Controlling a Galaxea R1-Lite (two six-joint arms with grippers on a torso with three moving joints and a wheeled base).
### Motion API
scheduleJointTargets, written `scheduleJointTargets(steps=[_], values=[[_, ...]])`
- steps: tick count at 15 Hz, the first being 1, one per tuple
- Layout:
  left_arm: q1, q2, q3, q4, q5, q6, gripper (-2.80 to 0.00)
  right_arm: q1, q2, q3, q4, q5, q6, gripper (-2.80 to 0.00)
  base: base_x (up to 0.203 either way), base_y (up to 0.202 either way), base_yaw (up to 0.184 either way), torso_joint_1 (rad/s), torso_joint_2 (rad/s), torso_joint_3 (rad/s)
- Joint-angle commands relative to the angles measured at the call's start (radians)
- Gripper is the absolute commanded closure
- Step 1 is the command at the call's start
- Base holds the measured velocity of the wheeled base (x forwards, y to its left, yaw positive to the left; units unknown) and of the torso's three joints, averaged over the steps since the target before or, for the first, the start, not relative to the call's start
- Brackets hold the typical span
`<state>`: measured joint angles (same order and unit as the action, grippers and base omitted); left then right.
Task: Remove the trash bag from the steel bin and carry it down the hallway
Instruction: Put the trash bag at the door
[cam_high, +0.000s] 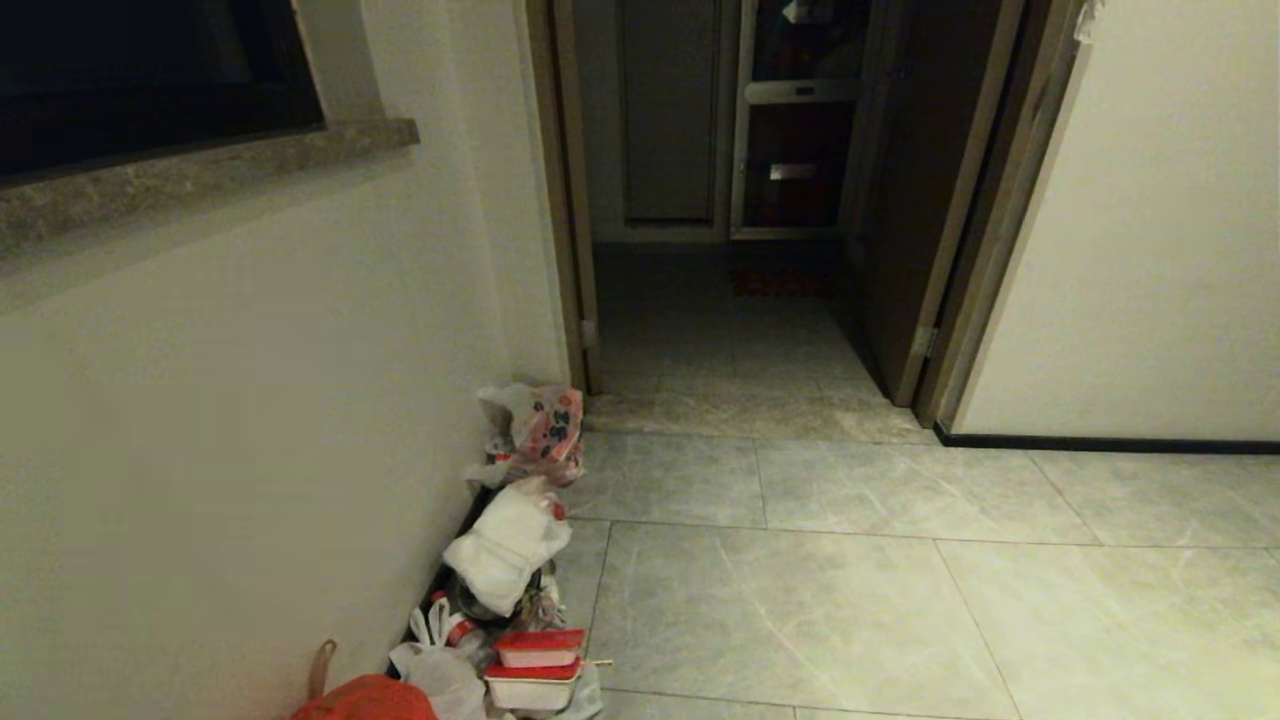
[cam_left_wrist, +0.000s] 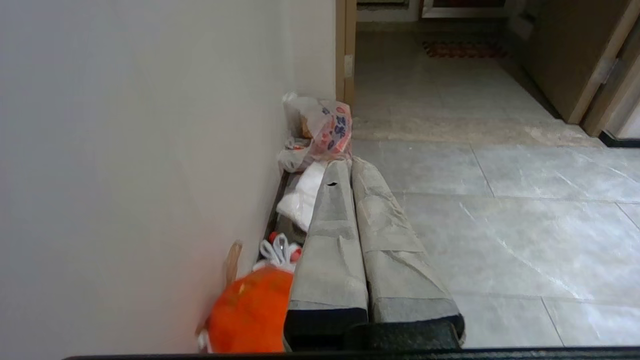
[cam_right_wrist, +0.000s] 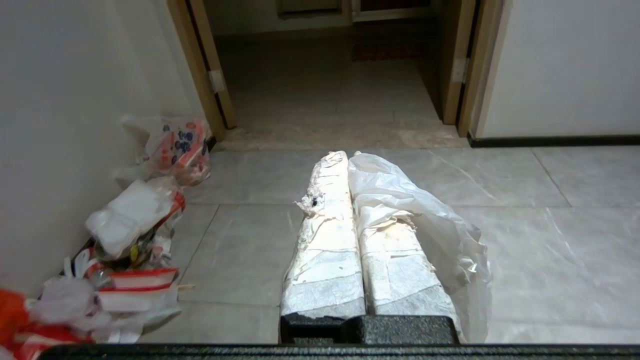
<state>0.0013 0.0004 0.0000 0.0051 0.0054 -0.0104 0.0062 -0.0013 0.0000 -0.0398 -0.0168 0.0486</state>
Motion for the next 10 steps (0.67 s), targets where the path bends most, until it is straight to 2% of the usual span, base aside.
scheduleJointTargets(steps=[1,10], values=[[0.0,0.0,0.002,-0.001,0.001,0.0,0.0,0.0,0.0,0.0,0.0,0.0,0.0,0.0,0.196,0.0,0.003,0.002,0.01,0.002],[0.0,0.0,0.002,-0.001,0.001,0.0,0.0,0.0,0.0,0.0,0.0,0.001,0.0,0.0,0.196,0.0,0.0,0.002,0.0,0.003]])
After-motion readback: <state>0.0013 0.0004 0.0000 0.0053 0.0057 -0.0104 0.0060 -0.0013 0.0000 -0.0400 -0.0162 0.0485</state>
